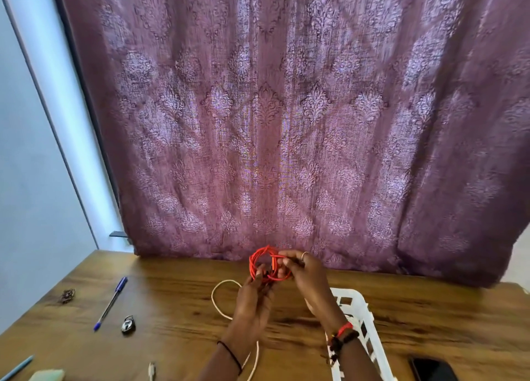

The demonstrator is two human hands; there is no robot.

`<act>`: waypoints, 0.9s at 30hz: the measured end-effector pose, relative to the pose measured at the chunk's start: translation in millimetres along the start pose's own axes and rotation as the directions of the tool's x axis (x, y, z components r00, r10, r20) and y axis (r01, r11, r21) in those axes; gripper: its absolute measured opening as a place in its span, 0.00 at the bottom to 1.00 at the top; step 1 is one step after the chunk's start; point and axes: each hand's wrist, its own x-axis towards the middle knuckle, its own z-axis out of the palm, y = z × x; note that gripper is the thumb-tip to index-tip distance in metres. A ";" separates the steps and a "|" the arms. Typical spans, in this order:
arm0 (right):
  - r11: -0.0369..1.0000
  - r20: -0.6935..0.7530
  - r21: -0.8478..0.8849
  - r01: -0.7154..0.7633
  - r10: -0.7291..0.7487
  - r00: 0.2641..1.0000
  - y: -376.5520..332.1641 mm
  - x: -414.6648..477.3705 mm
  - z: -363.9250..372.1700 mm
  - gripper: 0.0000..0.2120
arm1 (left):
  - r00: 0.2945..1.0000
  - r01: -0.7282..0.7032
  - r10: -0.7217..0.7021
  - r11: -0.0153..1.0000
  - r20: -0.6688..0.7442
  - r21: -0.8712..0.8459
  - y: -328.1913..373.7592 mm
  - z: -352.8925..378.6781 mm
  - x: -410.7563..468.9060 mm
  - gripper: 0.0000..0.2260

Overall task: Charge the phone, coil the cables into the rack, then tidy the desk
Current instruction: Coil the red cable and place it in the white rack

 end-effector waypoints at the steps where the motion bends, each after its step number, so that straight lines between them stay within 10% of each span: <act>1: 0.999 0.034 0.041 -0.024 0.022 0.999 -4.6 -1.9 -1.5 0.13 | 1.000 0.030 -0.030 0.999 0.006 -0.037 0.0 -2.0 0.7 0.10; 11: 0.987 0.100 -0.162 0.022 -0.006 0.995 -8.3 10.3 -16.6 0.05 | 0.994 0.084 -0.064 0.968 0.092 -0.236 -0.4 0.4 3.2 0.25; 14: 0.985 0.036 -0.157 0.065 -0.060 0.998 -2.4 8.4 -10.4 0.04 | 0.992 0.112 -0.106 0.988 0.066 -0.104 -4.7 6.4 -0.4 0.05; 22: 0.997 0.081 -0.062 0.043 -0.038 0.996 10.9 8.3 -11.0 0.05 | 0.990 0.078 -0.104 0.968 0.098 0.240 1.0 -4.0 -3.4 0.10; 27: 0.997 0.152 -0.056 0.055 -0.045 0.987 11.6 10.0 -24.0 0.05 | 0.955 -0.296 0.174 0.639 0.241 0.710 16.7 -6.6 4.1 0.20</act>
